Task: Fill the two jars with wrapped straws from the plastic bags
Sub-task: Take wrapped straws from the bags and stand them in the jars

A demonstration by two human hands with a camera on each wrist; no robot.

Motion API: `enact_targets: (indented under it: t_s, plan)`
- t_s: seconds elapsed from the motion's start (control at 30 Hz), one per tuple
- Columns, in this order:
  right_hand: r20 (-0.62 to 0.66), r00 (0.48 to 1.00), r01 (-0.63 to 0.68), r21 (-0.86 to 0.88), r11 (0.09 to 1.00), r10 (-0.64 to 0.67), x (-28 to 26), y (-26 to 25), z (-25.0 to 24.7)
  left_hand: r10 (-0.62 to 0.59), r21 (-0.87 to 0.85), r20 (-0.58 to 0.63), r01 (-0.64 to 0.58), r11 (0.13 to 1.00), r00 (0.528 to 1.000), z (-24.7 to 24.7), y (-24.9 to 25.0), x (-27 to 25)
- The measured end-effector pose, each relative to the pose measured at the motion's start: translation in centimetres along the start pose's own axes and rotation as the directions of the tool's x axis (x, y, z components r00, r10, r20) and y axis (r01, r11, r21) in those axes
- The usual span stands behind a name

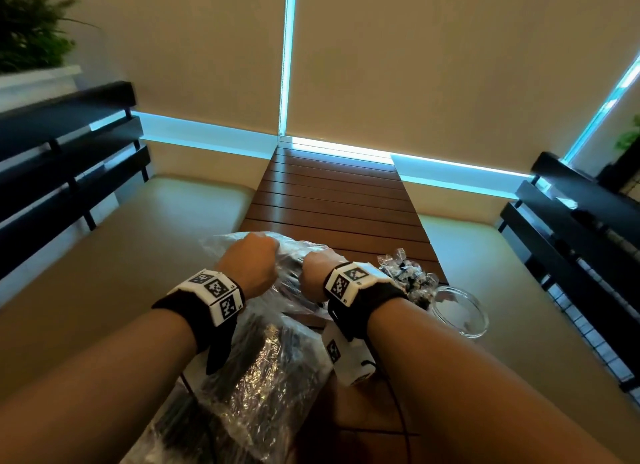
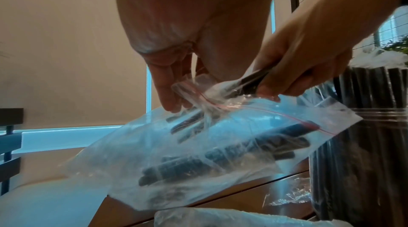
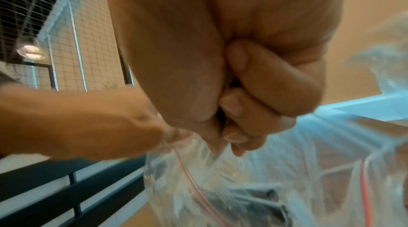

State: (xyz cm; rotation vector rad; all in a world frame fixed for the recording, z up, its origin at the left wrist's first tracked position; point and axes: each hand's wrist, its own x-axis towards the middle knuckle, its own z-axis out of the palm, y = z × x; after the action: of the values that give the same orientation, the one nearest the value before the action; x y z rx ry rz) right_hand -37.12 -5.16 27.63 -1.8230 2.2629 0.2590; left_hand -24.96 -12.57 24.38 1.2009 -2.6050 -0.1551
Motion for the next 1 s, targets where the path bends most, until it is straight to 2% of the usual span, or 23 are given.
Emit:
enact_targets:
  t_s: [0.13, 0.23, 0.33, 0.43, 0.53, 0.57, 0.6, 0.63, 0.67, 0.7, 0.73, 0.77, 0.8, 0.83, 0.87, 0.9, 0.93, 1.0]
  plan:
    - [0.038, 0.995, 0.097, -0.132, 0.986, -0.093, -3.0, 1.5, -3.5, -0.122, 0.033, 0.033, 0.121, 0.992, 0.992, 0.0, -0.4, 0.7]
    - [0.055, 0.997, 0.060, -0.137, 0.989, -0.053, -5.3, 3.7, -6.3, -0.209, 0.021, 0.068, 0.208, 0.978, 0.976, 0.4, -1.2, 1.2]
    - [0.054, 0.999, 0.000, -0.165, 0.986, 0.009, -8.5, 5.8, -9.0, -0.225, 0.075, 0.105, 0.218, 0.973, 0.969, 1.1, -1.3, 1.6]
    - [-0.042, 0.998, -0.052, -0.129, 0.990, 0.047, -12.0, 8.2, -11.3, -0.189, 0.169, 0.184, 0.158, 0.973, 0.965, 2.3, -0.7, 1.6]
    - [-0.207, 0.976, -0.059, 0.025, 0.998, 0.062, -13.0, 10.1, -11.2, -0.189, 0.130, 0.264, 0.160, 0.979, 0.946, 2.9, 0.9, 1.2]
    - [-0.261, 0.963, -0.040, 0.097, 0.994, 0.065, -12.7, 10.4, -10.4, -0.202, 0.099, 0.223, 0.184, 0.978, 0.954, 2.3, 1.9, 1.1]
    - [-0.307, 0.949, -0.022, 0.167, 0.986, 0.073, -12.3, 10.5, -9.3, -0.210, 0.050, 0.127, 0.205, 0.977, 0.969, 1.4, 3.1, 0.9]
    - [-0.349, 0.934, 0.002, 0.230, 0.973, 0.081, -11.9, 10.5, -8.0, -0.204, -0.049, 0.009, 0.204, 0.978, 0.979, 0.2, 4.4, 0.7]
    - [-0.388, 0.918, 0.025, 0.269, 0.963, 0.085, -11.5, 10.5, -6.6, -0.177, -0.226, -0.084, 0.155, 0.962, 0.981, -1.1, 5.5, 0.6]
    - [-0.421, 0.903, 0.046, 0.287, 0.957, 0.083, -11.2, 10.3, -5.2, -0.142, -0.488, -0.099, 0.077, 0.870, 0.985, -2.7, 6.6, 0.5]
    - [-0.439, 0.895, 0.056, 0.298, 0.953, 0.085, -11.1, 10.1, -4.0, -0.074, -0.748, -0.043, 0.017, 0.663, 0.996, -4.4, 7.7, 0.4]
    - [-0.445, 0.891, 0.062, 0.314, 0.948, 0.089, -10.9, 9.8, -2.9, 0.046, -0.912, 0.048, 0.025, 0.409, 0.998, -5.8, 8.7, 0.2]
    - [-0.448, 0.888, 0.066, 0.343, 0.937, 0.101, -10.8, 9.5, -2.1, 0.159, -0.981, 0.105, 0.076, 0.179, 0.982, -6.9, 9.5, 0.0]
    - [-0.456, 0.883, 0.080, 0.380, 0.921, 0.111, -10.9, 9.1, -1.4, 0.206, -0.991, 0.137, 0.136, 0.017, 0.969, -7.8, 10.2, -0.2]
    - [-0.463, 0.878, 0.094, 0.411, 0.907, 0.119, -10.9, 8.7, -1.0, 0.209, -0.979, 0.153, 0.176, -0.098, 0.966, -8.3, 10.9, -0.2]
    - [-0.470, 0.875, 0.110, 0.426, 0.898, 0.116, -11.0, 8.3, -0.6, 0.161, -0.964, 0.166, 0.195, -0.183, 0.973, -8.5, 11.6, -0.1]
    - [-0.467, 0.878, 0.117, 0.423, 0.899, 0.106, -10.9, 8.0, -0.3, 0.068, -0.945, 0.189, 0.200, -0.259, 0.980, -8.6, 12.4, 0.2]
    - [-0.467, 0.881, 0.108, 0.356, 0.928, 0.077, -10.9, 7.8, 0.4, -0.142, -0.905, 0.251, 0.179, -0.386, 0.958, -8.3, 13.8, 0.6]
